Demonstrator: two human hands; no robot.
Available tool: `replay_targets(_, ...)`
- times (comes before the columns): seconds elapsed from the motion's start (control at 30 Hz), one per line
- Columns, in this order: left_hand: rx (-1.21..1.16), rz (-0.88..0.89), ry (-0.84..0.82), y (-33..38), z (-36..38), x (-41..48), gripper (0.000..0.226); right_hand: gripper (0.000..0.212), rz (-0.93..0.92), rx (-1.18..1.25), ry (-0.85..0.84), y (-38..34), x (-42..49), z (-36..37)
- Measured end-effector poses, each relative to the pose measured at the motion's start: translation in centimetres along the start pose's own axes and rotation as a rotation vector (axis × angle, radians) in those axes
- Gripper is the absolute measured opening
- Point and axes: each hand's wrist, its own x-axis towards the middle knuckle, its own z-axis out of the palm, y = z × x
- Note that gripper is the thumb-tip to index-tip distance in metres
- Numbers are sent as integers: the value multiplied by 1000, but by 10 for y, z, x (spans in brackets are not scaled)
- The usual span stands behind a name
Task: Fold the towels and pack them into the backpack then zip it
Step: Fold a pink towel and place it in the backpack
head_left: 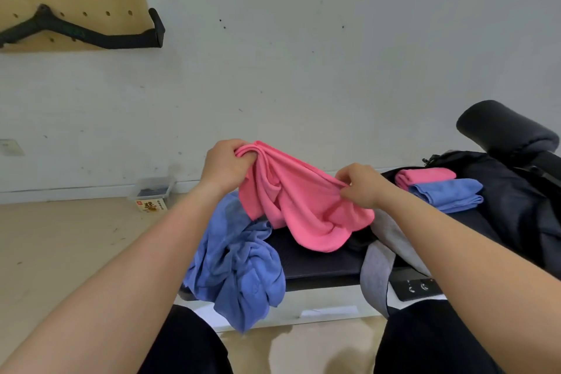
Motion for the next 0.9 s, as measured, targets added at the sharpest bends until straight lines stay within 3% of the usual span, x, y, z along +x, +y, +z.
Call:
replay_targets(0.1,20,-8,46,3,-14,3,13,12,10,21,54,2,-3,-16)
replay_targets(0.2,-3,-12,103,15,-29,10,13,11,48,29,212,-4,3,-48)
replay_targets(0.33,-96,59,254,47,-53,26,14,30,-2,56,455,-33,12,-107)
replay_targets(0.43,-131,70,234,59,-64,31,19,37,-11,75,552,-48,12,-129)
replay_targets(0.57,2,25,48,33,-49,20,7,38,53,50,508,-47,10,-108)
replay_targets(0.73,292,-126,-217,-27,-7,-7,15,29,165,25,266,-15,11,-36)
replay_targets(0.9,175,-176,-408,-44,13,-35,19,40,256,116,136,2,5,29)
